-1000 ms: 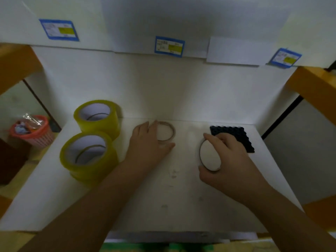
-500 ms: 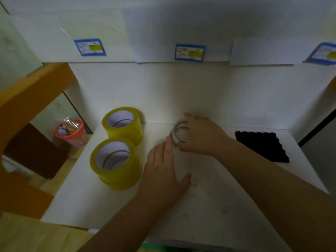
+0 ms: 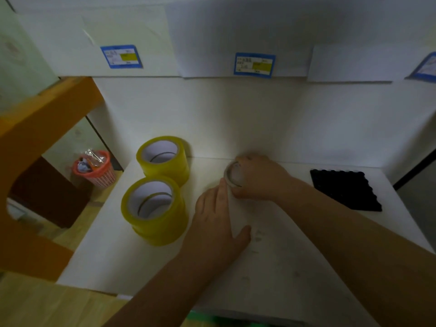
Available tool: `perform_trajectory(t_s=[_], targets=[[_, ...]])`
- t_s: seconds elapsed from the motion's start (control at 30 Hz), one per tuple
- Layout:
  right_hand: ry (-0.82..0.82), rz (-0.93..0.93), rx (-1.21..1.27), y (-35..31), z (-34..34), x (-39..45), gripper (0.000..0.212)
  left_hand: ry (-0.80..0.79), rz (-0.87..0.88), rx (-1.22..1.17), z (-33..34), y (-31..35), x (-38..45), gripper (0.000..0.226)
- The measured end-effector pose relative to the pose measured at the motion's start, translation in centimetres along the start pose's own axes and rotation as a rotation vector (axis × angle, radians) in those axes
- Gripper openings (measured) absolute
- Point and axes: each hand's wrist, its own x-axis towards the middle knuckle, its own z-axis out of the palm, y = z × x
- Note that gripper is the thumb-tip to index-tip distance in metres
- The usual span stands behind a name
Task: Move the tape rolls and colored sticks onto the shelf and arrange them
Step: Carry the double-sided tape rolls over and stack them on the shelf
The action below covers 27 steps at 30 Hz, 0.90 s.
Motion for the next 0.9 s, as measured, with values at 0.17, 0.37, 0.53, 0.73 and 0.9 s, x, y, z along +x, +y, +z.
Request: perform_trajectory(t_s=[0.17, 0.37, 0.53, 0.73, 0.9], targets=[[-0.008, 0.022, -0.01, -0.6, 0.2, 0.1, 0.095, -0.045, -0.014, -0.014, -0.8, -0.5, -0.5, 0.101], [-0.016, 0.084, 0.143, -0.6, -0.1, -0.8, 0.113, -0.079, 0.001, 0.0, -1.9, -1.0, -1.0, 0.103], [0.248, 0.106, 0.313, 0.1, 0.2, -5.6, 0.104, -0.111, 0.057, 0.004, -2.6, -0.9, -0.3, 0.103], [0.476, 0.242, 0.286, 1.7, 0.0, -14.4, 0.083, -0.124, 0.091, -0.011, -4.5, 1.0, 0.8, 0.094], [0.552, 0.289, 0.203, 2.5, -0.4, -19.6, 0.075, -0.106, 0.184, 0.093, -5.4, 2.6, 0.9, 0.083]])
